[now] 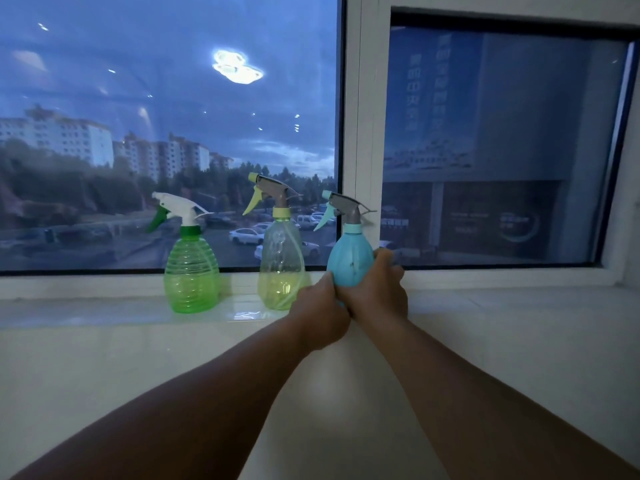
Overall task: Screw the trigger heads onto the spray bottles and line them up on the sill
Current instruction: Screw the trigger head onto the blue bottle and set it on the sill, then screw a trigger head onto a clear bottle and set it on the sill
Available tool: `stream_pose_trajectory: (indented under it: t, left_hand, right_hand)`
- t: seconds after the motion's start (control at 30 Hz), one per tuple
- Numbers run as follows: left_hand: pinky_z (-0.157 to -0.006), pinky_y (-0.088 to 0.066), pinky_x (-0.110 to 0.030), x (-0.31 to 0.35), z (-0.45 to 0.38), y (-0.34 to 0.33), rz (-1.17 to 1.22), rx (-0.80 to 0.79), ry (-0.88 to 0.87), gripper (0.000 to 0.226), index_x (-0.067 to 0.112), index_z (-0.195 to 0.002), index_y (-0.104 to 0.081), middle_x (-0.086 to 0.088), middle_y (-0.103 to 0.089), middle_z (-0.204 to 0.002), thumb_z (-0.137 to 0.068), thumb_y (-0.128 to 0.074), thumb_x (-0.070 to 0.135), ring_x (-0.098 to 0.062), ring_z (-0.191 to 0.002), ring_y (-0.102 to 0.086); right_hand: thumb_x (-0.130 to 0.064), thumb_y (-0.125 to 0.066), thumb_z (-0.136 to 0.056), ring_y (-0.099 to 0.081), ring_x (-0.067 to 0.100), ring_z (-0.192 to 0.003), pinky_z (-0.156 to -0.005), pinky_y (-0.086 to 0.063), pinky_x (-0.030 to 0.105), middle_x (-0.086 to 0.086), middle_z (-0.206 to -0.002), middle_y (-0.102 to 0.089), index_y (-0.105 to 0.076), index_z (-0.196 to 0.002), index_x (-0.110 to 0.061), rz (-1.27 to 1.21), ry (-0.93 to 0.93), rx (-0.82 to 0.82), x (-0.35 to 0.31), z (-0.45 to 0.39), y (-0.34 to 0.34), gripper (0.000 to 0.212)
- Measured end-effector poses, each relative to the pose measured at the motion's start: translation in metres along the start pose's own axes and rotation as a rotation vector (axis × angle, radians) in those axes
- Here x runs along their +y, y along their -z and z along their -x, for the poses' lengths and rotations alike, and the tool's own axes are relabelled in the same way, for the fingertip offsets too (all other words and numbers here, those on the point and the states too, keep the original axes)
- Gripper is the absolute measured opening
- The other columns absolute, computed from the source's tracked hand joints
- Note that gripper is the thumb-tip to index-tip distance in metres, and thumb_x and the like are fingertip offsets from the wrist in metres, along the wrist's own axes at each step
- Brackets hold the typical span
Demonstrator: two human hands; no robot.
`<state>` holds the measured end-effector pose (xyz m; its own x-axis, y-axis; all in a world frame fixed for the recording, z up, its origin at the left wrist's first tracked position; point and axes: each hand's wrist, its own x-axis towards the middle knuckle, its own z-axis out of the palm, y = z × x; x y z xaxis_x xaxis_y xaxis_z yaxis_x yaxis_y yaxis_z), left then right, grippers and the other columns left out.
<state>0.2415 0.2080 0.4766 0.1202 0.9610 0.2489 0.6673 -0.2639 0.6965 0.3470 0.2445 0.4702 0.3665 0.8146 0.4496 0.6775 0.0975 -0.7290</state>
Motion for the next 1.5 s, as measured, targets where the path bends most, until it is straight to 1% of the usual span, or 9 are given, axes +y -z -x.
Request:
stream_pose_trajectory:
  t: [0.37, 0.53, 0.63, 0.73, 0.8, 0.9, 1.07, 1.27, 1.5]
  left_hand:
    - [-0.093, -0.057, -0.043, 0.011, 0.014, 0.010, 0.118, 0.007, -0.062, 0.043, 0.020, -0.132, -0.053, -0.008, -0.065, -0.122, -0.091, -0.058, 0.008, -0.026, -0.108, -0.064]
    - [-0.053, -0.042, 0.003, -0.004, 0.041, 0.017, 0.189, 0.081, -0.149, 0.053, 0.019, -0.140, -0.050, 0.015, -0.055, -0.108, -0.091, -0.062, 0.004, 0.001, -0.091, -0.058]
    - [-0.061, -0.035, 0.009, -0.015, 0.058, 0.024, 0.181, 0.117, -0.184, 0.063, 0.014, -0.148, -0.044, 0.004, -0.056, -0.130, -0.089, -0.062, -0.002, 0.005, -0.097, -0.050]
    - [-0.100, -0.039, -0.013, -0.022, 0.076, 0.037, 0.161, 0.170, -0.206, 0.069, 0.014, -0.152, -0.040, -0.006, -0.050, -0.150, -0.088, -0.059, -0.004, -0.015, -0.133, -0.049]
    - [-0.113, -0.041, -0.033, -0.027, 0.089, 0.049, 0.148, 0.206, -0.239, 0.067, 0.012, -0.150, -0.043, -0.010, -0.053, -0.148, -0.087, -0.058, -0.005, -0.021, -0.136, -0.049]
    - [-0.107, -0.048, -0.040, -0.043, 0.120, 0.063, 0.134, 0.238, -0.247, 0.058, 0.008, -0.143, -0.052, -0.012, -0.063, -0.135, -0.086, -0.062, -0.004, -0.022, -0.124, -0.060]
    - [-0.095, -0.055, -0.034, -0.097, 0.181, 0.062, 0.127, 0.199, -0.186, 0.047, 0.006, -0.132, -0.060, -0.006, -0.068, -0.120, -0.086, -0.060, -0.006, -0.017, -0.104, -0.069]
    - [-0.089, -0.059, -0.033, -0.161, 0.247, 0.036, 0.154, 0.042, -0.039, 0.045, 0.011, -0.132, -0.059, -0.007, -0.071, -0.109, -0.090, -0.060, -0.005, -0.015, -0.097, -0.071]
    - [-0.084, -0.061, -0.034, -0.236, 0.320, -0.014, 0.108, -0.198, 0.167, 0.044, 0.024, -0.127, -0.061, -0.001, -0.070, -0.111, -0.089, -0.065, 0.003, -0.013, -0.102, -0.068]
  right_hand:
    - [-0.056, -0.085, -0.062, -0.048, 0.036, -0.127, -0.110, -0.035, 0.052, 0.015, -0.145, -0.041, -0.008, -0.155, -0.024, 0.149, -0.020, -0.027, -0.009, 0.012, 0.021, 0.125]
    - [-0.047, -0.082, -0.072, -0.052, 0.032, -0.121, -0.100, -0.043, 0.044, 0.011, -0.140, -0.050, -0.026, -0.152, -0.022, 0.091, 0.182, 0.172, -0.020, 0.050, 0.025, 0.100]
    - [-0.037, -0.076, -0.082, -0.052, 0.030, -0.122, -0.096, -0.046, 0.040, 0.010, -0.139, -0.049, -0.033, -0.149, -0.022, 0.037, 0.285, 0.154, -0.032, 0.074, 0.022, 0.080]
    - [-0.029, -0.071, -0.087, -0.054, 0.027, -0.119, -0.093, -0.049, 0.038, 0.008, -0.138, -0.049, -0.039, -0.145, -0.024, -0.050, 0.337, 0.092, -0.048, 0.091, 0.022, 0.067]
    - [-0.026, -0.070, -0.087, -0.056, 0.026, -0.115, -0.087, -0.047, 0.032, 0.009, -0.135, -0.050, -0.045, -0.141, -0.022, -0.093, 0.360, 0.046, -0.059, 0.104, 0.023, 0.060]
    - [-0.024, -0.069, -0.086, -0.058, 0.021, -0.109, -0.082, -0.038, 0.023, 0.009, -0.128, -0.055, -0.052, -0.135, -0.019, -0.105, 0.386, -0.033, -0.068, 0.133, 0.019, 0.052]
    - [-0.030, -0.074, -0.084, -0.060, 0.015, -0.111, -0.089, -0.046, 0.023, 0.005, -0.125, -0.063, -0.059, -0.129, -0.020, -0.079, 0.361, -0.217, -0.051, 0.199, -0.003, 0.049]
    - [-0.038, -0.075, -0.083, -0.063, 0.014, -0.102, -0.090, -0.053, 0.032, 0.003, -0.118, -0.066, -0.063, -0.125, -0.016, -0.077, 0.280, -0.408, -0.006, 0.279, -0.028, 0.050]
    - [-0.021, -0.070, -0.088, -0.063, 0.016, -0.106, -0.093, -0.052, 0.030, 0.007, -0.120, -0.066, -0.063, -0.127, -0.016, -0.063, 0.123, -0.574, 0.057, 0.362, -0.055, 0.040]
